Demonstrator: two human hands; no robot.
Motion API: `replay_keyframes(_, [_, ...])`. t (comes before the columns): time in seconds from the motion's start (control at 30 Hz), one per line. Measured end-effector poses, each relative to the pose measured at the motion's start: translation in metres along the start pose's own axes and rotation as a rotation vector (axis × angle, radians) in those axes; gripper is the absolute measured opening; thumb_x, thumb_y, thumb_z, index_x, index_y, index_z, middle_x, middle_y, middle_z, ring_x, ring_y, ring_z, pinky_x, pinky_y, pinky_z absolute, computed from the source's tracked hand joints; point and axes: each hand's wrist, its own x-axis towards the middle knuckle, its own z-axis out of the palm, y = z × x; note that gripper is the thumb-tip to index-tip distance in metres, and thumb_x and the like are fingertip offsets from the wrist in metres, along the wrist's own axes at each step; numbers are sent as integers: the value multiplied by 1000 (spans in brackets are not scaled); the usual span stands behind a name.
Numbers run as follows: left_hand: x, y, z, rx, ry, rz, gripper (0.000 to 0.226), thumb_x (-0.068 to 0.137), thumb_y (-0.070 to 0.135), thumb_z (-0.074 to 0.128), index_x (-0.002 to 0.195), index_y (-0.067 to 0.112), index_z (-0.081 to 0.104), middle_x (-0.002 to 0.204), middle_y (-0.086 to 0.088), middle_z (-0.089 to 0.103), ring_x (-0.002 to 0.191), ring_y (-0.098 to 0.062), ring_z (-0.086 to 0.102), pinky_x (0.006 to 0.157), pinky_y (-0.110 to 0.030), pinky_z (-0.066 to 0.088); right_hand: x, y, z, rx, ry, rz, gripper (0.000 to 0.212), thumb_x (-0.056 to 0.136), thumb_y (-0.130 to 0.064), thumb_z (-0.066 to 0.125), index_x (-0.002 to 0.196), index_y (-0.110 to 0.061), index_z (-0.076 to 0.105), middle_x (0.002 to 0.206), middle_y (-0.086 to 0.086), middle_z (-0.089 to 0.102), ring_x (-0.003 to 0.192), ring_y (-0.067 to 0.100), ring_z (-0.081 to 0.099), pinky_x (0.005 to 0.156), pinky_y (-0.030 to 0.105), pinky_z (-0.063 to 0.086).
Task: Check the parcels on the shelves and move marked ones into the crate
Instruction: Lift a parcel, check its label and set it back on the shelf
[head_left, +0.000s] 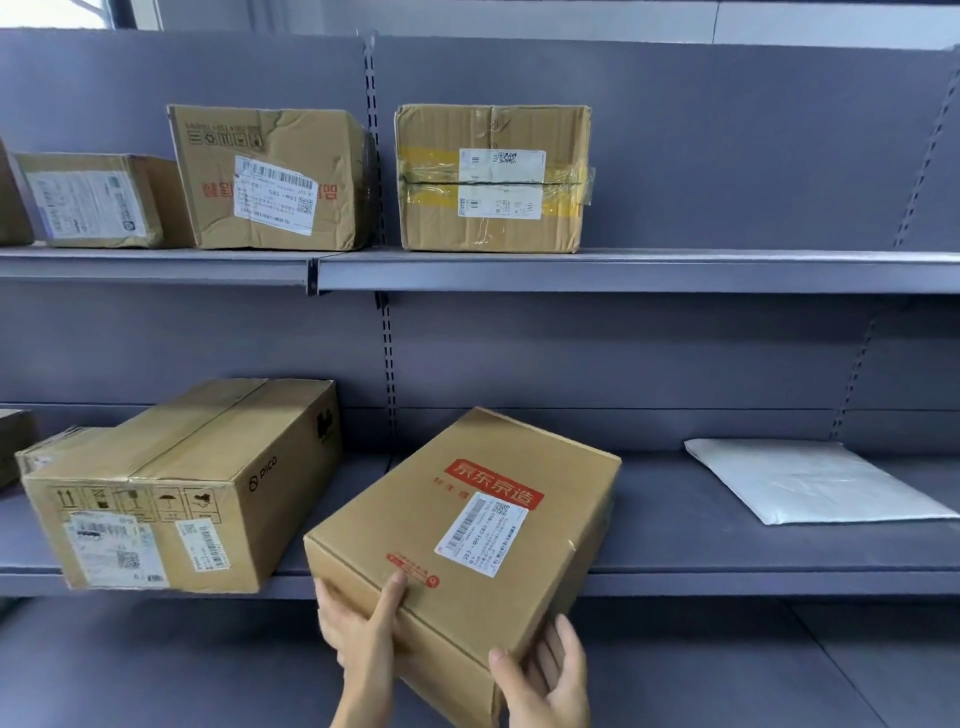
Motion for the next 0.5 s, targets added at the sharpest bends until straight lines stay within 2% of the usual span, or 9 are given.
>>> replay_keyframes(0.07, [2,-17,-2,-28,-42,-46,135,26,60,67,147,26,18,150,-11,28,138,-29,28,114,-51,23,-4,4,1,-42,-6,15,81,60,35,59,132,4,42,128,28,51,106,24,47,95,34,37])
replay_keyframes(0.13, [6,-38,-2,-26,-131,-85,137,23,56,73,146,30,19,147,-13,33,136,-31,32,112,-53,26,-10,13,4,-78,-17,48,79,60,35,57,131,4,43,122,26,53,108,30,51,90,30,43])
replay_keyframes(0.2, [9,-61,-3,-39,-224,-83,134,22,55,81,142,32,25,143,-13,41,130,-33,40,107,-56,33,-17,20,7,-80,-32,99,74,60,36,53,127,3,47,108,21,56,99,30,59,68,14,51])
replay_keyframes(0.23, [5,-59,-5,-68,-239,-92,126,27,51,83,139,34,29,140,-12,45,127,-33,45,104,-56,37,-21,20,7,-67,-43,119,72,62,35,52,125,2,49,102,18,57,89,22,60,59,10,51])
replay_keyframes(0.27, [-1,-48,-7,-108,-244,-89,115,34,46,83,137,35,33,136,-10,49,122,-33,49,101,-56,41,-22,19,5,-47,-59,138,69,65,33,55,125,0,49,103,17,58,84,15,58,59,11,52])
replay_keyframes(0.3, [-4,-37,-12,-149,-246,-88,104,41,39,81,135,34,37,132,-8,54,118,-33,54,96,-54,46,-20,17,2,-26,-82,165,67,69,28,58,128,-3,49,111,19,59,84,16,58,68,17,53])
replay_keyframes(0.33, [-4,-29,-16,-189,-252,-88,92,48,32,77,133,31,42,126,-9,59,113,-34,57,90,-50,50,-17,11,-3,-3,-92,205,63,75,20,60,131,-5,46,121,21,56,91,23,58,81,29,51])
replay_keyframes(0.4, [-1,-16,-28,-253,-285,-76,69,63,19,67,130,24,50,122,-14,62,108,-37,59,81,-43,51,-1,-5,-15,53,-69,274,60,85,-1,61,139,-11,38,134,18,49,113,35,51,96,47,39])
replay_keyframes(0.5, [2,1,-50,-277,-319,-43,50,76,6,59,124,17,55,122,-18,62,109,-40,57,81,-44,49,31,-29,-36,111,20,267,80,68,-41,76,136,-23,38,134,10,48,125,31,42,100,50,35])
